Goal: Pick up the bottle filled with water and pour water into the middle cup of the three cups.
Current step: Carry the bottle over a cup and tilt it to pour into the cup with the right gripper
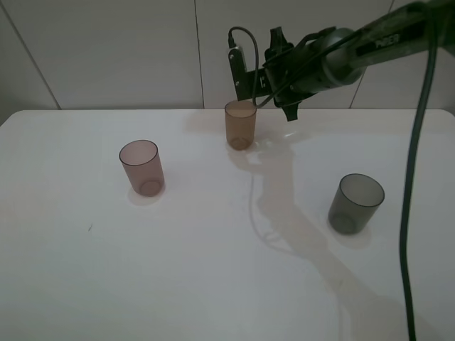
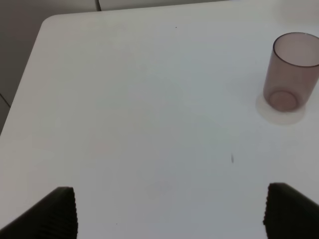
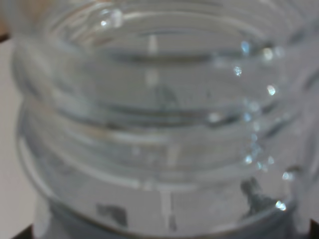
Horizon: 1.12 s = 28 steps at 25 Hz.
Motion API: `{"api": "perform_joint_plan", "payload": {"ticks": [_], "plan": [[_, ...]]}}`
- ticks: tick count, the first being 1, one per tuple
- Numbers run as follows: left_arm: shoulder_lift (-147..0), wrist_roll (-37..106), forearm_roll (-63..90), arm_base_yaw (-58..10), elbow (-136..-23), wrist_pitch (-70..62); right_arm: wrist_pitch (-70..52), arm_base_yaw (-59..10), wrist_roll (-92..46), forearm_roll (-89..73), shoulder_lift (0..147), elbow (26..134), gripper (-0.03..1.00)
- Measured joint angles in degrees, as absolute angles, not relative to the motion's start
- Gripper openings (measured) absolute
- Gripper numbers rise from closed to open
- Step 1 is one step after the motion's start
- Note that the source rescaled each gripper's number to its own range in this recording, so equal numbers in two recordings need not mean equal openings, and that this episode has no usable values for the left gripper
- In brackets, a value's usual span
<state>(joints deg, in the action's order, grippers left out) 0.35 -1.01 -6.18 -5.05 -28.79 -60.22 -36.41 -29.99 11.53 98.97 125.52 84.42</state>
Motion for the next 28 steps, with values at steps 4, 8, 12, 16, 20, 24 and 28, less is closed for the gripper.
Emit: {"api": "perform_joint_plan", "payload": {"ticks": [4,8,12,16,20,24,28], "plan": [[0.3,-1.0,-6.2,-5.0,-28.8,-60.2,-37.0,-30.0,10.9,99.0,125.5,84.8,0.00],[0.3,-1.0,-6.2,-5.0,-28.8,-60.2,-37.0,-30.0,10.2,99.0,125.5,85.0,0.00],[0.3,-1.0,-6.2,-5.0,-28.8,-60.2,-37.4,-30.0,7.3,99.0,125.5,85.1,0.00],[0.3,-1.0,-6.2,-5.0,-28.8,-60.2,-37.4,-29.8,5.4,99.0,125.5,85.1,0.00],[0.3,-1.0,-6.2,-5.0,-28.8,-60.2,-37.5,-29.1,4.3,99.0,125.5,85.1,0.00],[0.3,-1.0,-6.2,-5.0,-28.8,-60.2,-37.7,-28.7,4.0,99.0,125.5,85.1,0.00],[0.3,-1.0,-6.2,-5.0,-28.8,-60.2,-37.5,-28.7,2.3,99.0,125.5,85.1,0.00]]}}
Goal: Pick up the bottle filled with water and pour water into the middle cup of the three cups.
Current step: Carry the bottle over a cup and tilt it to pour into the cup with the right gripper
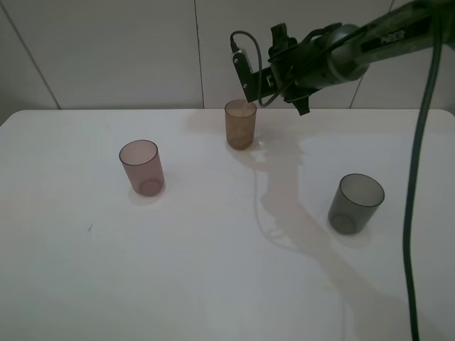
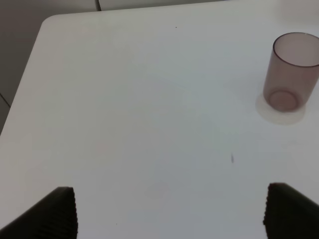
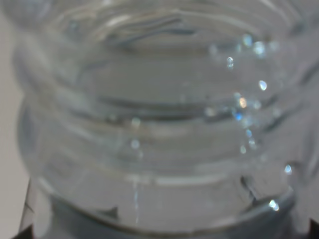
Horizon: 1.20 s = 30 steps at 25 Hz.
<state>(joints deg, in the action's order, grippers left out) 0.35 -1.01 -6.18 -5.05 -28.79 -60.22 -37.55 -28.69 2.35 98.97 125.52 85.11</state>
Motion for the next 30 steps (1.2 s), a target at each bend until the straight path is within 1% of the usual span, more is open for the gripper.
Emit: {"api": "perform_joint_plan", "payload": {"ticks": [18,30], "plan": [[0.3,-1.0,-6.2,-5.0,-28.8,-60.2,-37.7,-28.0,0.0,99.0,125.6,87.1,0.00],[0.3,-1.0,-6.2,-5.0,-28.8,-60.2,-37.9,-29.1,-5.1,99.0,125.6,87.1,0.00]]}}
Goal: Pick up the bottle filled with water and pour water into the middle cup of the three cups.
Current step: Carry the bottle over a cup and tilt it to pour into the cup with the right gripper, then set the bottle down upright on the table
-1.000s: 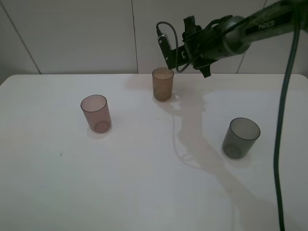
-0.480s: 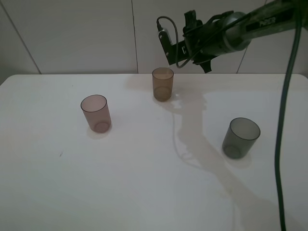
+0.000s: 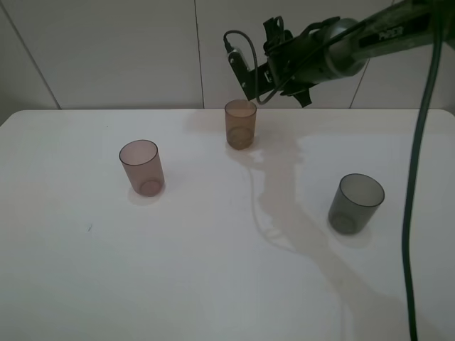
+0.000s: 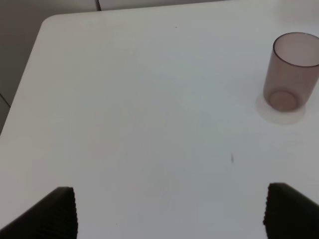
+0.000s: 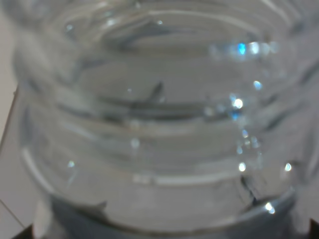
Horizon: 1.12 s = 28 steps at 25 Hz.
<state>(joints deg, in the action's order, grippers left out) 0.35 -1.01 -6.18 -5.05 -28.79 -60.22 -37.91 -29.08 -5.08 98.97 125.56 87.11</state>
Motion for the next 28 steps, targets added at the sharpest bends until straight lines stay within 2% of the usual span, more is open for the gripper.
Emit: {"api": "perform_joint_plan", "payload": {"ticks": [28], "plan": [[0.3,-1.0,-6.2,-5.0,-28.8,-60.2,-40.5,-32.1,-8.5,99.0,125.6,87.1,0.00]]}}
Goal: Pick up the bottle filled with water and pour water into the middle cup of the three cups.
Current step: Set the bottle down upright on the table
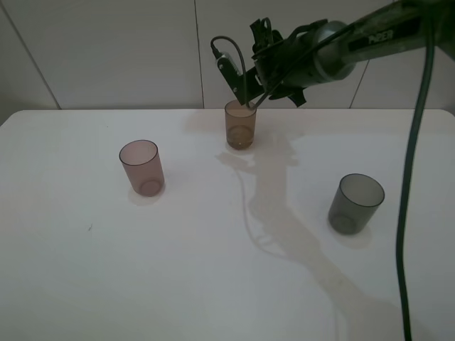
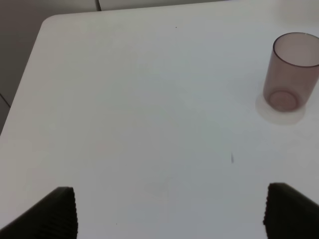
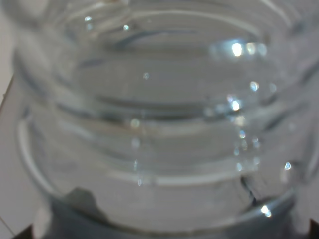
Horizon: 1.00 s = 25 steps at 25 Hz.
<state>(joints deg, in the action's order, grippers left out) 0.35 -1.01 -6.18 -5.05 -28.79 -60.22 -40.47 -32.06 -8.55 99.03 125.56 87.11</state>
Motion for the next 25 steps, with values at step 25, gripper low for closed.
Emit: {"api": "perform_joint_plan", "payload": {"ticks": [25], "plan": [[0.3,-1.0,-6.2,-5.0,-28.8,-60.2,-29.8,-29.8,-5.3,44.5,112.8,85.9,0.00]]}}
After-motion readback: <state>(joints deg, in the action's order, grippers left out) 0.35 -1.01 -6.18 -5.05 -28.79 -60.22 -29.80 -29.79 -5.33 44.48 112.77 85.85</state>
